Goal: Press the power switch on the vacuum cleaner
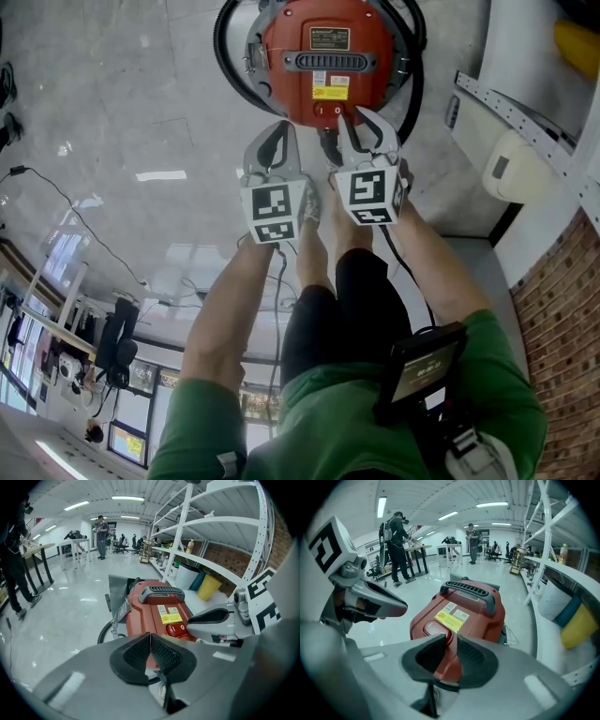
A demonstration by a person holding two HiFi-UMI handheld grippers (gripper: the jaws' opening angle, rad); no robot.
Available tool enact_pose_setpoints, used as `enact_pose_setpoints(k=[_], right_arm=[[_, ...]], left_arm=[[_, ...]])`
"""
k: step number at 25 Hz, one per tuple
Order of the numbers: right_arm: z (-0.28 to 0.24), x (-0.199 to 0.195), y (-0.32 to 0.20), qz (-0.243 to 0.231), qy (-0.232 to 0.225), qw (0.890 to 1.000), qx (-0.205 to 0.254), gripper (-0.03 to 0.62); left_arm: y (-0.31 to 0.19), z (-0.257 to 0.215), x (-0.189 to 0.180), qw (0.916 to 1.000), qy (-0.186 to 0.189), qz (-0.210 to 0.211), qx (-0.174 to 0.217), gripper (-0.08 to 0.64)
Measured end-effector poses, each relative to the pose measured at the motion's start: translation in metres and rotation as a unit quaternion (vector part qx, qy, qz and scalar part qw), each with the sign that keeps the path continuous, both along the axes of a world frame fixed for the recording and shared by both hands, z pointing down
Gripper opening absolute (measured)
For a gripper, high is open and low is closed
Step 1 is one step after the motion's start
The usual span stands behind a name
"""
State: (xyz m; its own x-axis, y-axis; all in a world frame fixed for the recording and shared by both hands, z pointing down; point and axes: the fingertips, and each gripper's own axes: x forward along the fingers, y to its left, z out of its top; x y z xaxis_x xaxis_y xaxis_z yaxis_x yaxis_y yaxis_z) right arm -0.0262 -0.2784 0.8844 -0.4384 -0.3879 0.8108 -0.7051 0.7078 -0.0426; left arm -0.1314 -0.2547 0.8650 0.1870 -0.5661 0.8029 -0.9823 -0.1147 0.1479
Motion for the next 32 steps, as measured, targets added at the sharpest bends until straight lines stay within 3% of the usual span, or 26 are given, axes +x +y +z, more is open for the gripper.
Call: enact_pose_setpoints(k=[8,22,32], right_arm=[[0.002,0.002,-0.002,0.038,-0.01,0.998,-0.048,0.069],[-0.002,0.007,0.013,0.028,0.024,0.998,-0.057,0.075],[-0.068,0.026,0.048,0.039,0.009,0.999,-0.029,0.075]], left_arm=[[0.001,0.0,0.001,1.0,-0.005,-0.001,-0.001,0.011],[0.04,-0.03,-0.018,0.9997,-0.022,-0.002,0.012,0.011],[0.059,-0.089,-0.017,0.9987,-0.024,0.006,0.044,0.011]])
